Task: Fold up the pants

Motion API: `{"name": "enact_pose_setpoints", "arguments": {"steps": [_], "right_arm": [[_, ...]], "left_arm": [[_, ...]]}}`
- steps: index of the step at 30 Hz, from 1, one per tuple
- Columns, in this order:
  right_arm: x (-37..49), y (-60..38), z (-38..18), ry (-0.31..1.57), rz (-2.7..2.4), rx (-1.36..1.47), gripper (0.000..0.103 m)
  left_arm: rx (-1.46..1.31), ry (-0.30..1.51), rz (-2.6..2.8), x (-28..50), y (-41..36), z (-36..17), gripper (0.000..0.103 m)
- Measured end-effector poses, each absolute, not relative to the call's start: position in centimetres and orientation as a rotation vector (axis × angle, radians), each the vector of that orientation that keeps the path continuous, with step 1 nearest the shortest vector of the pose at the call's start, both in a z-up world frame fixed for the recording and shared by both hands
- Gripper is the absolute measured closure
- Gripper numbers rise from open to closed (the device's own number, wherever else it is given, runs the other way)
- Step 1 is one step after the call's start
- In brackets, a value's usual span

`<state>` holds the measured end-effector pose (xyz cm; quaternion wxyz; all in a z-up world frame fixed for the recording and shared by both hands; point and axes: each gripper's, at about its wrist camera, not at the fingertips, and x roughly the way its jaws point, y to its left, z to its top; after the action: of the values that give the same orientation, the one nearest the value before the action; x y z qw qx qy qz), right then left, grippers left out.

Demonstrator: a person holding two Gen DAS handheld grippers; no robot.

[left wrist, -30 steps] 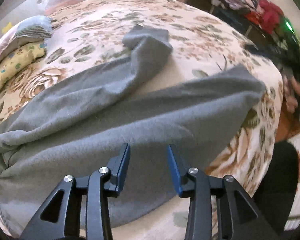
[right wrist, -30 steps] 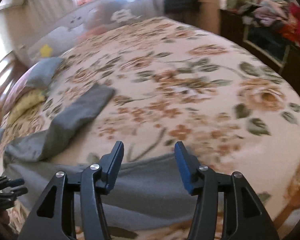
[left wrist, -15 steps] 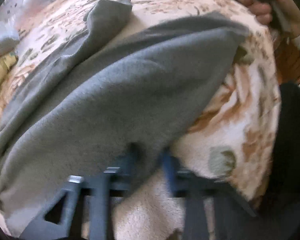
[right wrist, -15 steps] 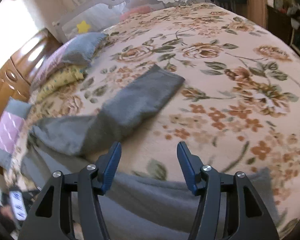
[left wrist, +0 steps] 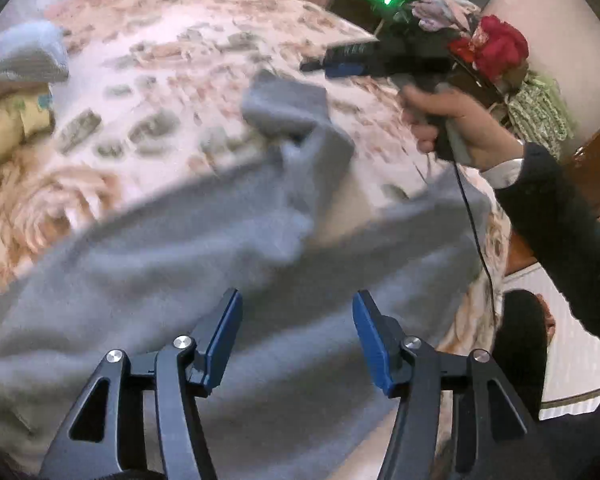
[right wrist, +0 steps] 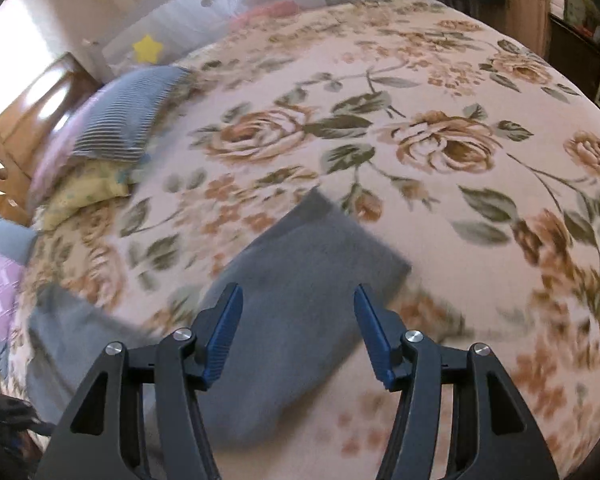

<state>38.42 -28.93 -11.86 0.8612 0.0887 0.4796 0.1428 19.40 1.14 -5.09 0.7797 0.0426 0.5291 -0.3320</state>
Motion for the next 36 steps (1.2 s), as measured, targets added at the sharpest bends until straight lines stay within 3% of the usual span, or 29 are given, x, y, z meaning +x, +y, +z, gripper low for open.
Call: {"name": "enact_pose_setpoints", "arguments": {"steps": [13, 15, 16, 17, 18, 19, 29, 36], "right_arm": [[46.9, -25.3, -16.9, 1.136, 0.374, 0.032, 0.038], [46.5, -25.2, -16.9, 1.127, 0.399, -0.007, 0.054], [46.3, -25.5, -16.8, 1.130, 0.410, -0.005, 0.088], [46.2, -26.0, -16.6, 1.133, 0.429, 0.025, 0.093], [45.8, -26.7, -16.0, 1.115, 0.435, 0.042, 0.093], [45.3, -27.2, -15.2, 1.088, 0.429, 0.038, 0.093], [39.2, -39.6, -6.6, 0.812, 0.361, 0.252, 0.093], [31.7, -46.1, -6.0, 0.758, 0.363, 0.326, 0.093]], "left_arm": [[0.426, 1.327, -0.576, 32.0, 1.2, -14.8, 0.042], [0.450, 1.299, -0.596, 31.9, 0.8, -15.2, 0.042], [0.448, 1.299, -0.604, 31.9, 0.8, -15.2, 0.049], [0.431, 1.306, -0.628, 31.8, 0.8, -15.0, 0.058], [0.413, 1.309, -0.648, 31.8, 0.8, -14.7, 0.086], [0.413, 1.311, -0.657, 31.7, 0.7, -14.5, 0.095], [0.445, 1.145, -0.644, 27.1, 1.7, -7.2, 0.100], [0.347, 1.027, -0.695, 23.1, 2.4, -2.2, 0.100]]}}
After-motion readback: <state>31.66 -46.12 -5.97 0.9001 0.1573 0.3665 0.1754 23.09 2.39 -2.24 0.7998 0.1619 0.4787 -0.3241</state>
